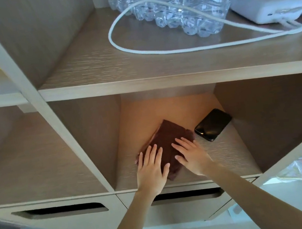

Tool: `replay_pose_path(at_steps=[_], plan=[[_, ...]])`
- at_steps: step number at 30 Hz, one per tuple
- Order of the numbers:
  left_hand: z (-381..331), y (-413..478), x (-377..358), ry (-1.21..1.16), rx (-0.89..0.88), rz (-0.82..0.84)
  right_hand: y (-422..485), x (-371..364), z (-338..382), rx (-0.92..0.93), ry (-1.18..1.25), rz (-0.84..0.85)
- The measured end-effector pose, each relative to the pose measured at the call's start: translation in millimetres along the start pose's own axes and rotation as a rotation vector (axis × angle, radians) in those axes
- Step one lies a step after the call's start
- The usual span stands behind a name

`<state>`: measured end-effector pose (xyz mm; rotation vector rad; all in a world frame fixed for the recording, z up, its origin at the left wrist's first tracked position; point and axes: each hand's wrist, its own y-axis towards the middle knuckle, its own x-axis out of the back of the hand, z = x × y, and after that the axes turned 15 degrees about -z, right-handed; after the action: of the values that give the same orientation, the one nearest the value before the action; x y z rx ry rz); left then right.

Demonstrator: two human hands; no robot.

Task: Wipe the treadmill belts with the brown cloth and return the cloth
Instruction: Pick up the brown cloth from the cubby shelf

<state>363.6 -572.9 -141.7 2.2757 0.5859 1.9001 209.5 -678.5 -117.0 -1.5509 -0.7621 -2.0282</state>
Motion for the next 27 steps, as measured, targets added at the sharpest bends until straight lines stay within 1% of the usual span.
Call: replay_pose_path(at_steps=[2, 4, 5, 8, 9, 10, 11, 13, 14, 15, 17, 19, 21, 24, 27], plan=[[-4.9, -6.8, 1.4, -0.017, -0.004, -0.056, -13.6, -8.9, 5.7, -0.05, -0.02, -0.05], [-6.6, -16.5, 4.3, -0.034, -0.033, -0.091, -30.6, -9.0, 12.1, -0.043, -0.059, -0.103], [-5.2, -23.8, 5.5, -0.045, -0.06, -0.092, -40.5, -7.3, 15.7, -0.024, -0.072, -0.137], [5.9, -50.1, 8.8, -0.097, -0.124, -0.097, -69.6, -2.5, 23.8, 0.082, -0.047, -0.315], [9.9, -57.1, 10.4, -0.104, -0.136, -0.098, -73.9, -2.5, 22.3, 0.117, -0.033, -0.357], [13.9, -61.7, 12.0, -0.108, -0.136, -0.096, -72.7, -1.9, 20.6, 0.12, 0.006, -0.363], [16.9, -63.3, 13.7, -0.11, -0.124, -0.086, -67.3, -0.8, 20.1, 0.089, 0.06, -0.337], [21.1, -60.0, 16.5, -0.09, -0.09, -0.054, -51.1, -1.4, 22.0, -0.035, 0.153, -0.176], [23.6, -56.2, 16.8, -0.075, -0.08, -0.026, -42.0, -5.5, 26.1, -0.079, 0.161, -0.106], [26.1, -51.8, 16.6, -0.065, -0.081, 0.011, -33.5, -11.6, 31.3, -0.093, 0.139, -0.071], [32.4, -41.7, 15.8, -0.045, -0.1, 0.102, -22.2, -24.5, 38.9, -0.056, 0.061, -0.027], [40.5, -28.3, 16.0, -0.041, -0.098, 0.19, -11.2, -30.5, 36.2, 0.023, -0.014, -0.026], [45.8, -12.2, 19.7, -0.023, -0.084, 0.225, 6.0, -27.5, 27.7, 0.062, -0.052, -0.03], [46.8, -0.9, 23.7, 0.051, -0.046, 0.214, 19.0, -22.4, 24.4, 0.038, -0.07, -0.019], [45.7, -16.5, 21.3, 0.051, -0.003, 0.168, -1.8, -25.7, 33.0, -0.004, -0.018, -0.088]])
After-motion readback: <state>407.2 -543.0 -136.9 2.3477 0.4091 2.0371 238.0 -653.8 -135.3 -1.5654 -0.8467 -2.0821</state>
